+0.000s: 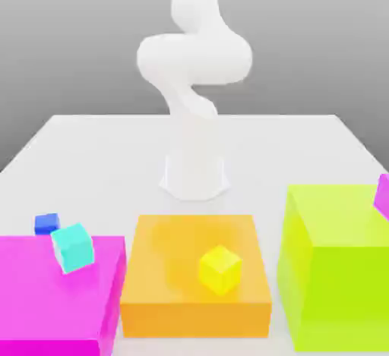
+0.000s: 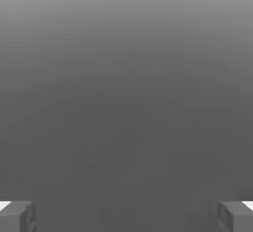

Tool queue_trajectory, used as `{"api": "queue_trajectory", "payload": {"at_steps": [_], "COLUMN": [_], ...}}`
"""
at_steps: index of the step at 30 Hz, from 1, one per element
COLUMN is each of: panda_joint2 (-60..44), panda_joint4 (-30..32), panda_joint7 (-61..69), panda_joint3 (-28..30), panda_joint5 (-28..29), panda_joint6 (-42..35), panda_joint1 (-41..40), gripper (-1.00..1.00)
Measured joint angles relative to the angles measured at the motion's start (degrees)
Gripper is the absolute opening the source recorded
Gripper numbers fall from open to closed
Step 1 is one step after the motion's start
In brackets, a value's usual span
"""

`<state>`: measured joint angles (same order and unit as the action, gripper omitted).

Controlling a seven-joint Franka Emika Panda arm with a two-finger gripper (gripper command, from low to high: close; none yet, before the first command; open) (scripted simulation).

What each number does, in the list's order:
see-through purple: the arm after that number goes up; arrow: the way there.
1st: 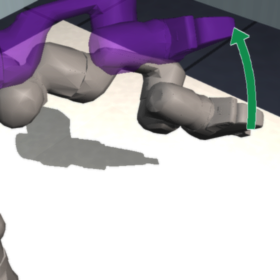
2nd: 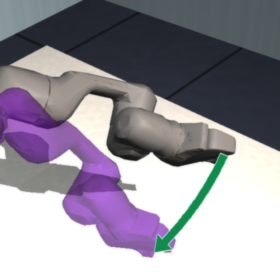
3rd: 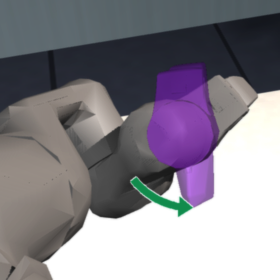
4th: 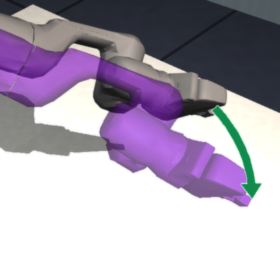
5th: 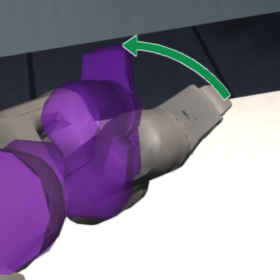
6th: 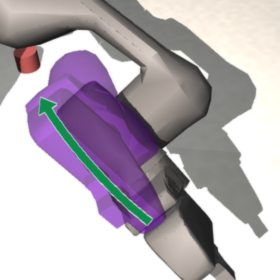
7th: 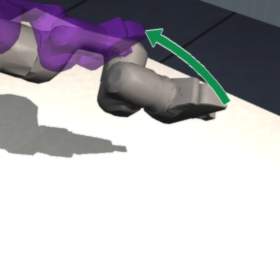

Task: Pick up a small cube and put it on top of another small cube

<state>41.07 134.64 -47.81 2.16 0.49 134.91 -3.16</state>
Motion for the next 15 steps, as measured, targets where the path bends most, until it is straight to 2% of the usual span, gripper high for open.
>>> {"api": "queue_trajectory", "payload": {"at_steps": [15], "panda_joint2": [-31.66], "panda_joint4": [18.22], "panda_joint7": [-10.48], "panda_joint3": [16.88], "panda_joint5": [-0.13], "panda_joint6": [20.59], "panda_joint1": [-19.75], "gripper": [0.00]}}
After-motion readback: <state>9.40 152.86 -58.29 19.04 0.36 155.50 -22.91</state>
